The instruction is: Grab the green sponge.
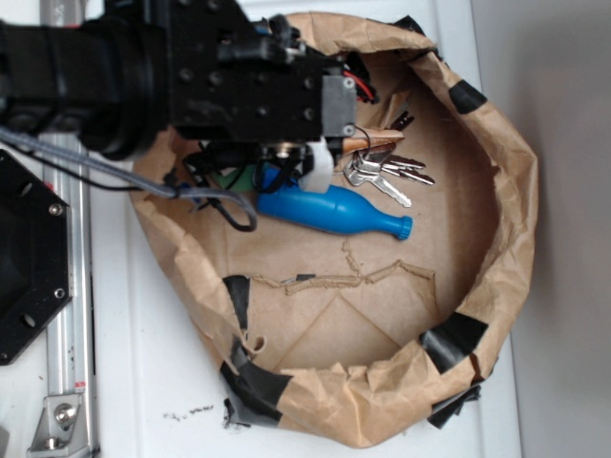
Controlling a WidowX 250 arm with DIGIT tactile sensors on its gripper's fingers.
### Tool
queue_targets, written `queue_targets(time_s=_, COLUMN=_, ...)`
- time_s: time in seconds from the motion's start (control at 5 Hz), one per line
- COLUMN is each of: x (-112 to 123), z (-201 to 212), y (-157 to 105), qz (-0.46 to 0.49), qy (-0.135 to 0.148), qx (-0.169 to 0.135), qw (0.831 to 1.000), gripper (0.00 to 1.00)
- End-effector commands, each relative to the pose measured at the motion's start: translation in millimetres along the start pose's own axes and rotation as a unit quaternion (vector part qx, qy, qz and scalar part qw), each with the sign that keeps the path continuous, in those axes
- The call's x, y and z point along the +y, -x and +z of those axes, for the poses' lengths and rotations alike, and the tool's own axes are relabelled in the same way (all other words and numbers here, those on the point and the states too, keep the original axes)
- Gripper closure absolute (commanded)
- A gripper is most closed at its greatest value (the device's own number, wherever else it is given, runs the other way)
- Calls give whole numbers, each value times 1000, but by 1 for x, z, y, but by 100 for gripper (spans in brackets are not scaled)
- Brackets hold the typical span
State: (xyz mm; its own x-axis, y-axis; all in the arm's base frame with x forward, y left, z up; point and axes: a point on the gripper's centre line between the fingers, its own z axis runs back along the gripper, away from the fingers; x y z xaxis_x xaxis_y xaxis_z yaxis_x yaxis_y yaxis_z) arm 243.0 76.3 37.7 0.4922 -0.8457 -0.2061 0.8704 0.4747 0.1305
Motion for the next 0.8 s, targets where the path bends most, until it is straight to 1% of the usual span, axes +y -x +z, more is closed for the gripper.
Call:
queue_targets(time_s=0.0, x=23, z=3, y=2, qz=23, qy=-23, qx=-4, qw=999, gripper=0)
queue_targets(time_s=0.4, x=35, z=2, y=5, qz=60, qy=-65, qx=15, qw=996, gripper=0)
queue_targets(time_s=0.6, x=34, z=-6, y=3, qz=72, qy=-66, qx=23, qw=995, gripper=0)
